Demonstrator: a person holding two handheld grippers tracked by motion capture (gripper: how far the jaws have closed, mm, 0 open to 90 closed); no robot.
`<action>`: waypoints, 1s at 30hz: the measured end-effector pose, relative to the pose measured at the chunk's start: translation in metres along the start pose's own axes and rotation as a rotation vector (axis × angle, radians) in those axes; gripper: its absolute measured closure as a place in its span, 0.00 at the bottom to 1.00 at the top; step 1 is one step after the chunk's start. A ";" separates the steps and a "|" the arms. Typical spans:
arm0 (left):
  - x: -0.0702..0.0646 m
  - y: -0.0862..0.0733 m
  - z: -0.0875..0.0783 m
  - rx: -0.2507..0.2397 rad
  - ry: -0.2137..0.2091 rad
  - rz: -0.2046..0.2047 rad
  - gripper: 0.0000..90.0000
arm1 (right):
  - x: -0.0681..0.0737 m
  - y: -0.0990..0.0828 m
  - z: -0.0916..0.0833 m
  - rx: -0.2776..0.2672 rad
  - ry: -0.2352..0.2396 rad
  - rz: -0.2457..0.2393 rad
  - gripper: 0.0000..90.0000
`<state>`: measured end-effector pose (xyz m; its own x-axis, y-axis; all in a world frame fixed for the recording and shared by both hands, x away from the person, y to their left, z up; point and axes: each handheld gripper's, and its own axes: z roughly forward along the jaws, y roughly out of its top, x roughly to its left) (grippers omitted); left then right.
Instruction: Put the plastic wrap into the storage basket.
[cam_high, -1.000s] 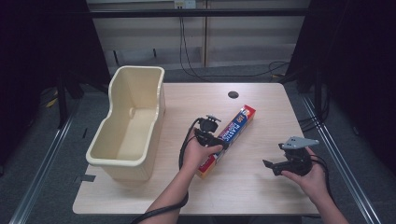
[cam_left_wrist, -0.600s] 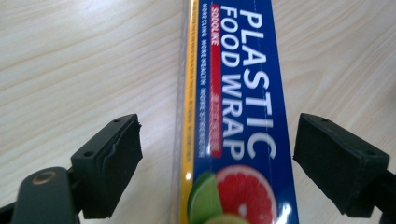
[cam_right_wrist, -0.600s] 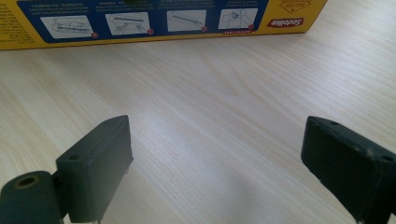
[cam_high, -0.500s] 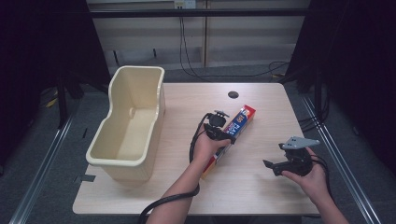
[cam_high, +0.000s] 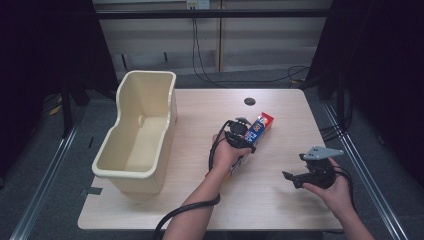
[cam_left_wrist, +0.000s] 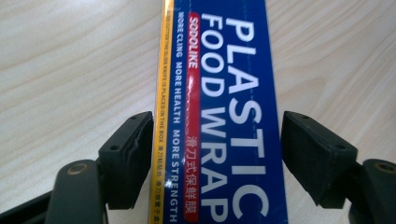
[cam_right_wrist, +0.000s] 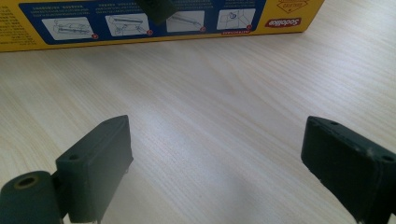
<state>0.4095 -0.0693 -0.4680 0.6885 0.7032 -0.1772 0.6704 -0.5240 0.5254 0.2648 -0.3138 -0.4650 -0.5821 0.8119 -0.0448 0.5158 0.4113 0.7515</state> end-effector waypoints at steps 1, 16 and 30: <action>0.001 0.000 -0.001 0.008 0.005 0.005 0.37 | 0.000 0.000 0.000 0.001 -0.004 0.004 0.10; 0.007 0.012 -0.031 0.159 -0.039 -0.040 0.45 | 0.000 0.001 0.001 0.001 0.002 -0.006 0.10; 0.016 0.022 -0.080 0.187 -0.043 -0.060 0.45 | 0.002 0.002 0.001 -0.006 0.011 -0.012 0.08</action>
<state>0.4136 -0.0309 -0.3923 0.6545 0.7166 -0.2409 0.7473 -0.5647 0.3502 0.2650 -0.3111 -0.4645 -0.5952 0.8022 -0.0464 0.5051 0.4185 0.7548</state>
